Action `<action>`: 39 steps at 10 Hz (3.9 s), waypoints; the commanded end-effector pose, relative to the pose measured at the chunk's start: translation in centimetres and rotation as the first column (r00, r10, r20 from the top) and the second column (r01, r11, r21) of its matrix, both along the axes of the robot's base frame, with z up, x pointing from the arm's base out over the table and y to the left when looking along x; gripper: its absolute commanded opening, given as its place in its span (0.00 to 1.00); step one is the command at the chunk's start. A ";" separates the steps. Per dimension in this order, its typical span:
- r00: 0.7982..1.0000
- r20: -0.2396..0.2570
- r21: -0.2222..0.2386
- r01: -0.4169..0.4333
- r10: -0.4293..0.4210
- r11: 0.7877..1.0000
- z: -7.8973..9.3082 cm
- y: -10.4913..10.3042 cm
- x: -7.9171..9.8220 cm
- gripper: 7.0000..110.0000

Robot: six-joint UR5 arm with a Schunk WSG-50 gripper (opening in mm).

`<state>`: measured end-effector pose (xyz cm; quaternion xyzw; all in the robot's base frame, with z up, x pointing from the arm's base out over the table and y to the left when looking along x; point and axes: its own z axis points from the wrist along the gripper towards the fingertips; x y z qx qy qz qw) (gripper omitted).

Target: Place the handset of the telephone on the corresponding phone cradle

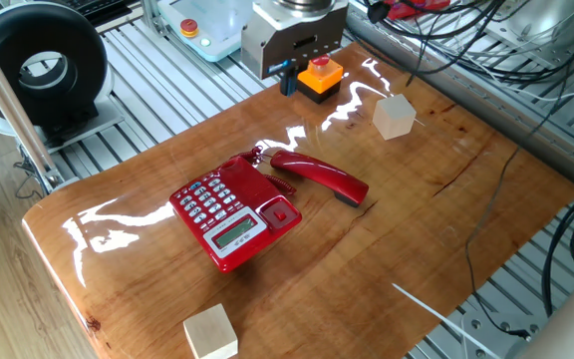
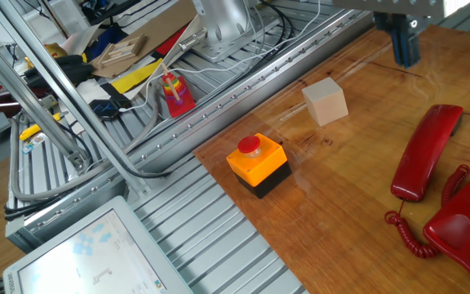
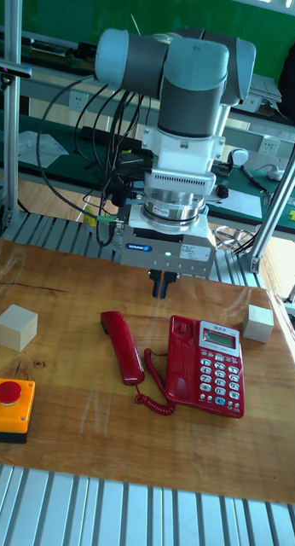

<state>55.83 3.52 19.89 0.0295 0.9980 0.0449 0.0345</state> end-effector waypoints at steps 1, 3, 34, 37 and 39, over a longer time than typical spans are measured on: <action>0.996 0.085 0.110 0.008 -0.017 0.994 0.5 2.8 2.0 0.00; 0.995 0.097 -0.008 -0.002 0.003 1.000 -0.1 -0.5 2.1 0.00; 0.915 0.016 -0.097 -0.400 0.403 0.911 -6.9 -8.4 -5.6 0.36; 0.904 -0.024 -0.010 -0.427 0.426 0.904 -7.3 -6.2 -7.7 0.36; 0.914 -0.008 -0.027 -0.405 0.405 0.914 -8.8 -4.6 -7.4 0.36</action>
